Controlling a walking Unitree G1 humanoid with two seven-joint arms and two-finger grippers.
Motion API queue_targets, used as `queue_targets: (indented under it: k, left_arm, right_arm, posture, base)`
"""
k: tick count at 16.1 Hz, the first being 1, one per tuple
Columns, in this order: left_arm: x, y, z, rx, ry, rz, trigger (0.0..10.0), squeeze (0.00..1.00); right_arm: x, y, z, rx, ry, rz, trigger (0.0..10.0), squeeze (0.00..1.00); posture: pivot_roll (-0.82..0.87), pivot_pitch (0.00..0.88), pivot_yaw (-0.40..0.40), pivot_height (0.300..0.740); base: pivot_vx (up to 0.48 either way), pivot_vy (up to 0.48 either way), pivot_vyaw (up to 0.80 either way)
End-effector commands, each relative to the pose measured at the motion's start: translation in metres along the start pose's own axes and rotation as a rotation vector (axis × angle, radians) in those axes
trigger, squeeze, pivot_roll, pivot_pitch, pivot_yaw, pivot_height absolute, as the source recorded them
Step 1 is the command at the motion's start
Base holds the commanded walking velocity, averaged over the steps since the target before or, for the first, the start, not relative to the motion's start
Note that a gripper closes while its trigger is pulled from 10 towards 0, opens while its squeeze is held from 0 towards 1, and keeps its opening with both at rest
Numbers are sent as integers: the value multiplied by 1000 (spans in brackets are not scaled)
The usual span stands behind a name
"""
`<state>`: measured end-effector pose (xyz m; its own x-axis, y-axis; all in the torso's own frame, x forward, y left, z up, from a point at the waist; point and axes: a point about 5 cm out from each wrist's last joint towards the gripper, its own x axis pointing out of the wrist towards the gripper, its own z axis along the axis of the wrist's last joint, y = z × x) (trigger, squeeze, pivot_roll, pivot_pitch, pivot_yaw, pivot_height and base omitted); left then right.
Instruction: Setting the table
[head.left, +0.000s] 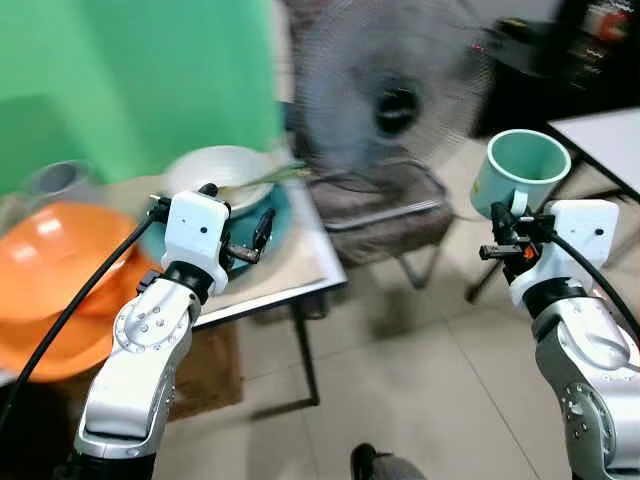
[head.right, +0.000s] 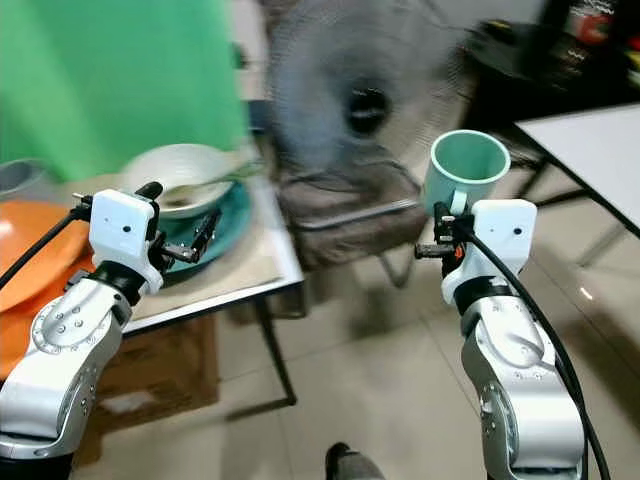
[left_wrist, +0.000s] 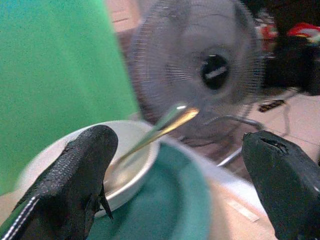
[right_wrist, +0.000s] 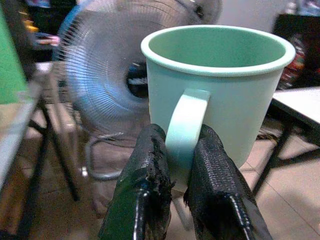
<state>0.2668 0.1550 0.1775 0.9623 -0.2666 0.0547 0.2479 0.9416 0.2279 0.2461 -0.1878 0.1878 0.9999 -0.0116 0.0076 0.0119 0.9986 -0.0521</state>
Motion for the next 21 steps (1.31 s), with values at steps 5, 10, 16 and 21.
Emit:
queue_targets:
  k: [5, 10, 16, 21]
  left_arm:
    - [1, 0, -5, -32, 27, -13, 10000, 0]
    - [0, 0, -6, -45, 30, -19, 10000, 0]
    - [-2, 0, -7, -58, 40, -35, 10000, 0]
    - [-4, 2, -8, -54, 50, -31, 10000, 0]
  right_arm:
    - [1, 1, -5, -12, 34, -13, 10000, 0]
    - [1, 7, -7, -25, 39, 34, 10000, 0]
    - [2, 11, -10, -12, 50, 51, 10000, 0]
    - [2, 14, -12, -7, 52, 68, 10000, 0]
  posture:
    - [12, 0, 55, 740]
    - [15, 0, 47, 740]
    - [14, 0, 46, 740]
    - [20, 0, 36, 740]
  base:
    - [0, 0, -800]
    - [49, 0, -251]
    - [387, 0, 0]
    - [444, 0, -480]
